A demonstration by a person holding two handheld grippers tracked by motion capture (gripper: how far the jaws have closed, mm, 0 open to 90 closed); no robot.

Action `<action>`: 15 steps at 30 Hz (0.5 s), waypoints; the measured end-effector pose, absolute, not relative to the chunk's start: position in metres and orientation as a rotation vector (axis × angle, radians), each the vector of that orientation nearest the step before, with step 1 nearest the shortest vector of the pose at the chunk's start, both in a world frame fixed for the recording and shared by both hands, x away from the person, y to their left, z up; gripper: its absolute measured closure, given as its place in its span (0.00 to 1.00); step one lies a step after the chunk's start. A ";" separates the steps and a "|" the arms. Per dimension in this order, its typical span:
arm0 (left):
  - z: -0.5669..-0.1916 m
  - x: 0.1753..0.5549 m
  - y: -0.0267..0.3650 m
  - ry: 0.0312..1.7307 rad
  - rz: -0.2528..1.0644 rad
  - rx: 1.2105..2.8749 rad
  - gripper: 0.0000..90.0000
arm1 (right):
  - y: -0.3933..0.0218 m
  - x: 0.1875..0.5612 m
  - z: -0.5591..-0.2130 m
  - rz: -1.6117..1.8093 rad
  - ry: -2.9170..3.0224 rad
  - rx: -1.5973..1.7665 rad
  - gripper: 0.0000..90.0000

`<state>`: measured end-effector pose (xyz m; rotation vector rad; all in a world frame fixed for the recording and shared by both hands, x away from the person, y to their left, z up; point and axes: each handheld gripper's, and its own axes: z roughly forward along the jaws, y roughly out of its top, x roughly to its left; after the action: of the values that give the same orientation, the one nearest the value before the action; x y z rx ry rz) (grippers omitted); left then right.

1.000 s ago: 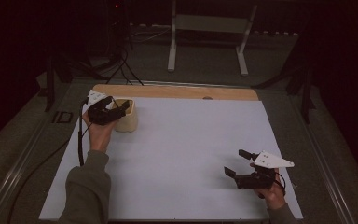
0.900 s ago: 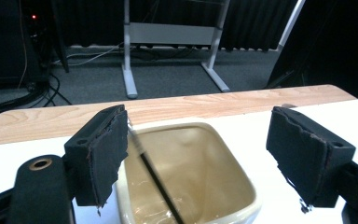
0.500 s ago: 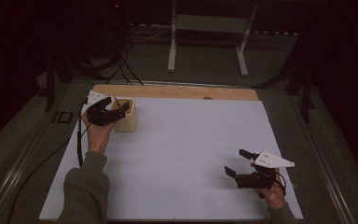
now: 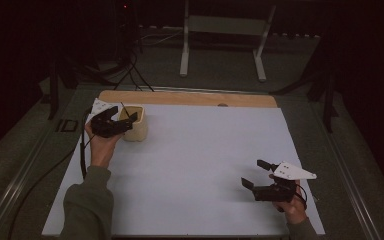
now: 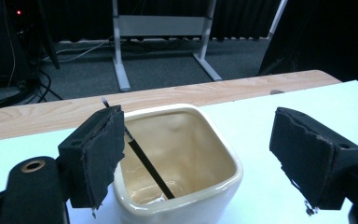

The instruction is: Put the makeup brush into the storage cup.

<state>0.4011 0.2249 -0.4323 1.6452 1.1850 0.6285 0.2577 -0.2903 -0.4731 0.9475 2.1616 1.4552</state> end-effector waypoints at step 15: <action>-0.431 0.385 0.231 1.179 0.619 1.687 0.20 | -0.293 0.258 -0.473 1.454 2.136 0.959 0.12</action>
<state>0.3848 0.2307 -0.4306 1.6866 1.1790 0.6195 0.2584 -0.2929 -0.4731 0.9590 2.1357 1.4537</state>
